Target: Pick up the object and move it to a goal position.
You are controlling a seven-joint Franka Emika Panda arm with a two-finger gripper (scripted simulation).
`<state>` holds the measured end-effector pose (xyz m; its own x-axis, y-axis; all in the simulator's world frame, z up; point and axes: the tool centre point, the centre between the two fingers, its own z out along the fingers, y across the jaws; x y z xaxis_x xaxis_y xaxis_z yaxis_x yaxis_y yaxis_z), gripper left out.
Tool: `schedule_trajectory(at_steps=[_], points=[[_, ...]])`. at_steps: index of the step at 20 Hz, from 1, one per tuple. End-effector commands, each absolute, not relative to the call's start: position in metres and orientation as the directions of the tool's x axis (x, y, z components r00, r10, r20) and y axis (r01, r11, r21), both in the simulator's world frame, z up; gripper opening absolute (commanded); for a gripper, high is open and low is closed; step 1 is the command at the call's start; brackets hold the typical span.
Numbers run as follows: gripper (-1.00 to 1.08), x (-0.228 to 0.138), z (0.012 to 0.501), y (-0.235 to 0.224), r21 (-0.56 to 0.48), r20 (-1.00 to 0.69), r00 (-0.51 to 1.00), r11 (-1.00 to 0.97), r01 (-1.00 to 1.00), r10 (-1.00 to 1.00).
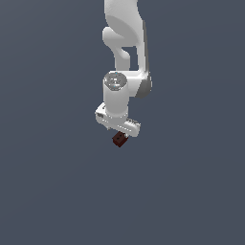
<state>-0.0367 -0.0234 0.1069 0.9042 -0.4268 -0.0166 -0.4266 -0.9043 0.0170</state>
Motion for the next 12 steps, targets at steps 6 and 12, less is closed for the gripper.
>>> schedule_trajectory(at_steps=[6, 12], points=[[1.00, -0.045, 0.087, -0.014, 0.006, -0.005, 0.825, -0.825, -0.565, -0.565], [1.00, -0.048, 0.079, -0.011, 0.001, -0.001, 0.785, -0.785, -0.620, -0.620]])
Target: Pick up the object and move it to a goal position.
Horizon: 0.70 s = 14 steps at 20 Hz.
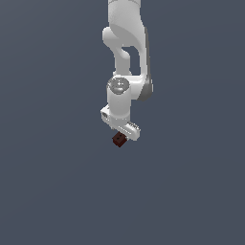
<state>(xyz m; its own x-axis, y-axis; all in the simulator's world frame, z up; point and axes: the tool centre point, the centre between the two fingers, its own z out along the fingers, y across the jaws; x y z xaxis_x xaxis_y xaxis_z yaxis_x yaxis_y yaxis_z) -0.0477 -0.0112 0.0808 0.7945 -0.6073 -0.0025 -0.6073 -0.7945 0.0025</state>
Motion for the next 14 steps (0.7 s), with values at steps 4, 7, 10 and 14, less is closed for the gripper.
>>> schedule_trajectory(at_steps=[4, 7, 10, 14], points=[[1.00, -0.049, 0.077, -0.010, 0.000, 0.000, 0.774, -0.774, -0.633, -0.633], [1.00, -0.049, 0.077, -0.010, 0.001, -0.001, 0.776, -0.776, -0.630, -0.630], [1.00, -0.050, 0.072, -0.010, 0.001, -0.001, 0.776, -0.776, -0.631, -0.631], [1.00, -0.050, 0.056, -0.010, 0.000, 0.000, 0.775, -0.775, -0.632, -0.632]])
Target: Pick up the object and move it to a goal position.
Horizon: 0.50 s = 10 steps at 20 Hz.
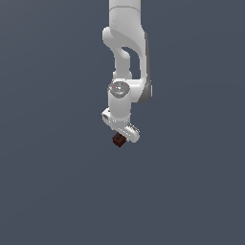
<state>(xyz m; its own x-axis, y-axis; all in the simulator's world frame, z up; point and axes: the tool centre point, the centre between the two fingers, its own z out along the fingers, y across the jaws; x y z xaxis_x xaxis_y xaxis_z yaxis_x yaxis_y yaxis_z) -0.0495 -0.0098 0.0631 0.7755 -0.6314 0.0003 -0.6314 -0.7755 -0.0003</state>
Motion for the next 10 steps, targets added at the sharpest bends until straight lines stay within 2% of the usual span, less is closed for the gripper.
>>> schedule_trajectory(at_steps=[1, 10], points=[[1.00, -0.050, 0.051, -0.010, 0.000, 0.000, 0.775, -0.775, -0.633, -0.633], [1.00, -0.050, 0.027, -0.010, 0.000, 0.000, 0.773, -0.773, -0.634, -0.634]])
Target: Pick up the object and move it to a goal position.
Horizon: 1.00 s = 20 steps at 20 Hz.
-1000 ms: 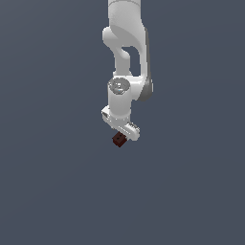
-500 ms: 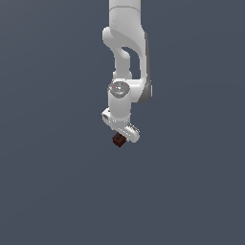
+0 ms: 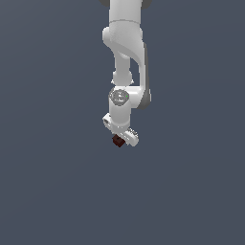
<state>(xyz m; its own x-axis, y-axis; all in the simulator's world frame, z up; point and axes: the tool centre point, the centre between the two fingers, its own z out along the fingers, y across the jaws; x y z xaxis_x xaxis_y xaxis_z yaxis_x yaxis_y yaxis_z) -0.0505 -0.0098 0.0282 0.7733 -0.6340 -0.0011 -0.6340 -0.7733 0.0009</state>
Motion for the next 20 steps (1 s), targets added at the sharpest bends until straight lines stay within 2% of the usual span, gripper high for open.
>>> schedule_trajectory(at_steps=[1, 13, 20], points=[[-1.00, -0.050, 0.027, -0.010, 0.000, 0.000, 0.773, -0.773, -0.634, -0.634], [-1.00, -0.049, 0.029, -0.008, -0.001, 0.000, 0.774, -0.774, -0.634, -0.634], [-1.00, -0.041, 0.050, 0.014, 0.000, 0.000, 0.773, -0.773, -0.634, -0.634]])
